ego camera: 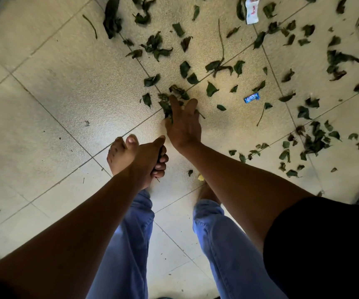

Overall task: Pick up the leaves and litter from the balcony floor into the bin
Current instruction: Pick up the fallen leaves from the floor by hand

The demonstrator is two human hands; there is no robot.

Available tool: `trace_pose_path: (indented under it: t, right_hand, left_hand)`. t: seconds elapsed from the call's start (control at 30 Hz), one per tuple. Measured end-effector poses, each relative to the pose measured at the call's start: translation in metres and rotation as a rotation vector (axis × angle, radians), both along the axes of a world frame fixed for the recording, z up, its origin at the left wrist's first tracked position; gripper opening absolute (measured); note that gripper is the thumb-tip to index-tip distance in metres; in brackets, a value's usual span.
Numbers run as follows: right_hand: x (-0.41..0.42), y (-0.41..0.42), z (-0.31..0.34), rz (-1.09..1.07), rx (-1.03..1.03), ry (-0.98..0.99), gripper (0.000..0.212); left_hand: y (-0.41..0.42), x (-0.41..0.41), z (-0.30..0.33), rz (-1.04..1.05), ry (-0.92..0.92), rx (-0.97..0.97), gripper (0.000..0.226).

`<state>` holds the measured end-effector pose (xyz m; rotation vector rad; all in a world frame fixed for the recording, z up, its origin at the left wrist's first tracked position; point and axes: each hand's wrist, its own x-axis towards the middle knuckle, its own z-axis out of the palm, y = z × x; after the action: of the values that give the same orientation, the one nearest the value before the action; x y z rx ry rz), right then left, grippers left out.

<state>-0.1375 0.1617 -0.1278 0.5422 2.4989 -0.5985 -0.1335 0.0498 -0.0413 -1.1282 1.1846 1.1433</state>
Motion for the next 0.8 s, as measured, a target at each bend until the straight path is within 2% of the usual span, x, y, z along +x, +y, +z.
trace_pose_path:
  t: [0.17,0.3,0.37,0.47,0.53,0.63,0.7,0.77,0.8]
  right_hand:
    - [-0.002,0.005,-0.003,0.115,-0.022,0.087,0.060]
    - [-0.004,0.017,-0.009,0.125,-0.110,0.152,0.032]
    - [-0.007,0.023,-0.009,0.036,-0.167,0.150,0.023]
    - [-0.010,0.023,0.008,-0.210,-0.290,0.165,0.013]
    - [-0.008,0.019,0.034,-0.411,-0.464,0.175,0.011]
    - [-0.003,0.010,0.086,-0.698,-0.781,0.069,0.014]
    - [0.005,0.000,0.116,-0.774,-0.877,0.004,0.016]
    - [0.013,-0.011,0.132,-0.752,-0.839,0.028,0.017]
    - [0.017,-0.013,0.134,-0.702,-0.784,0.066,0.016]
  left_hand:
    - [-0.006,-0.004,-0.002,0.033,0.003,-0.010,0.051]
    - [-0.012,-0.002,-0.005,0.073,-0.018,-0.021,0.051]
    - [-0.013,-0.002,-0.008,0.111,-0.030,-0.019,0.050]
    - [-0.013,-0.005,-0.010,0.216,-0.045,-0.008,0.049]
    - [-0.012,-0.009,-0.012,0.306,-0.058,-0.014,0.048]
    - [-0.003,-0.018,-0.010,0.455,-0.067,-0.021,0.044]
    - [0.005,-0.026,-0.003,0.536,-0.053,0.005,0.050]
    - [0.010,-0.031,0.001,0.669,-0.065,0.025,0.057]
    - [0.012,-0.032,0.002,0.713,-0.074,0.045,0.051]
